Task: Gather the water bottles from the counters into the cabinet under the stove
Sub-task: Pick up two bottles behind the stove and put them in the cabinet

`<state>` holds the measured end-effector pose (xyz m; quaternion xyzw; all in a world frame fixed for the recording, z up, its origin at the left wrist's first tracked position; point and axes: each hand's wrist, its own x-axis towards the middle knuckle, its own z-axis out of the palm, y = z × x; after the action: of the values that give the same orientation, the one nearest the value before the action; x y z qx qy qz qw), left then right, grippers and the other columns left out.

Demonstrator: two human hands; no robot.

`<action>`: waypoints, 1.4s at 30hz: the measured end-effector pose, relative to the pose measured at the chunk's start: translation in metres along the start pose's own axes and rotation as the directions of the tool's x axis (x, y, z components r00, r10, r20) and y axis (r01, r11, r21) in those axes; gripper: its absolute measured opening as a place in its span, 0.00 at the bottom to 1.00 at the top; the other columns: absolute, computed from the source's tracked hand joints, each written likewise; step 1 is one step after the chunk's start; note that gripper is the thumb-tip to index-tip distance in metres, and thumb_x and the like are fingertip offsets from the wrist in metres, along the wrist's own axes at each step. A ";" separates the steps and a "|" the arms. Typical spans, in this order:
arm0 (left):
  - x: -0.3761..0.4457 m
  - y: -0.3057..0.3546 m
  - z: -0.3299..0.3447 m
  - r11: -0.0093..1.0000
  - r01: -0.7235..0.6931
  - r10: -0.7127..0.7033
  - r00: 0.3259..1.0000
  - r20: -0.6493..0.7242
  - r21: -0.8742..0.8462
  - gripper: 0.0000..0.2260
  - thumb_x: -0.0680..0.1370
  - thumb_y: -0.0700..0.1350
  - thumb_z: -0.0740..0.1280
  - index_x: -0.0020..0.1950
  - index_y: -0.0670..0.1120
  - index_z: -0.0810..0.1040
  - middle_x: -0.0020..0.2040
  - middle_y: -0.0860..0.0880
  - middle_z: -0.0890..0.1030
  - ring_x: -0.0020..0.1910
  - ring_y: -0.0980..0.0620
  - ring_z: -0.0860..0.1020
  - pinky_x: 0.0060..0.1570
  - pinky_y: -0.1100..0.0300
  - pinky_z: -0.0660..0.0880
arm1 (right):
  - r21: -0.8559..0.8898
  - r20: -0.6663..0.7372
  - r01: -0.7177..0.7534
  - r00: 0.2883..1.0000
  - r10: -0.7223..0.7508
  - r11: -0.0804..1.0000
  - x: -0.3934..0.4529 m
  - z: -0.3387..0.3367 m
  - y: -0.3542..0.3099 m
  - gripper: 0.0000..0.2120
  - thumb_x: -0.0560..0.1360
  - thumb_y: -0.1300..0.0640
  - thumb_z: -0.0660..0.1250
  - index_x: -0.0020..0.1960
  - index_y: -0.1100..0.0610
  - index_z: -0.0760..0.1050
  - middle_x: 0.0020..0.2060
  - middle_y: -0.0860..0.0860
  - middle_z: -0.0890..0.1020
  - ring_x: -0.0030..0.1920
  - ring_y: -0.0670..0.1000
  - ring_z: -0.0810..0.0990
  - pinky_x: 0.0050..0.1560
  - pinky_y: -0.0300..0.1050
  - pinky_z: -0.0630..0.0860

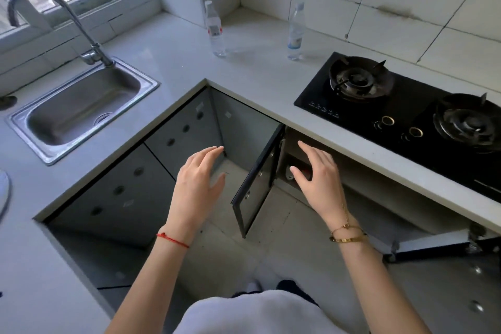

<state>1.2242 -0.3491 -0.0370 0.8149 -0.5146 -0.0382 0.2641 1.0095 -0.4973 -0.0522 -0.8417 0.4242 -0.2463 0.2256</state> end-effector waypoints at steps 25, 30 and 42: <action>0.172 -0.151 -0.070 0.992 0.103 -0.111 0.988 -0.108 -0.074 0.23 0.77 0.44 0.69 0.72 0.51 0.70 0.68 0.52 0.74 0.69 0.51 0.71 0.69 0.50 0.70 | 0.010 0.090 0.016 0.996 -0.017 1.000 0.205 0.104 -0.088 0.27 0.77 0.50 0.65 0.74 0.50 0.63 0.69 0.47 0.71 0.71 0.46 0.64 0.72 0.48 0.65; 0.227 -0.207 -0.092 0.996 0.013 -0.018 0.998 -0.063 -0.084 0.23 0.77 0.43 0.69 0.72 0.49 0.70 0.68 0.51 0.75 0.69 0.50 0.70 0.69 0.49 0.69 | 0.009 -0.004 -0.079 0.997 0.079 0.997 0.235 0.142 -0.128 0.26 0.77 0.52 0.66 0.73 0.52 0.65 0.69 0.48 0.72 0.70 0.48 0.65 0.71 0.48 0.66; 0.338 -0.276 -0.102 0.968 -0.197 0.214 0.972 0.097 -0.157 0.23 0.77 0.42 0.69 0.72 0.48 0.70 0.68 0.50 0.75 0.68 0.49 0.71 0.68 0.52 0.70 | 0.012 -0.142 -0.300 0.944 0.298 0.954 0.273 0.205 -0.183 0.25 0.77 0.52 0.65 0.73 0.52 0.65 0.68 0.48 0.72 0.70 0.49 0.65 0.72 0.48 0.64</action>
<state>1.6419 -0.5079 -0.0082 0.7321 -0.6062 -0.0942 0.2961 1.3860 -0.5890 -0.0428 -0.7491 0.5631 -0.2665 0.2252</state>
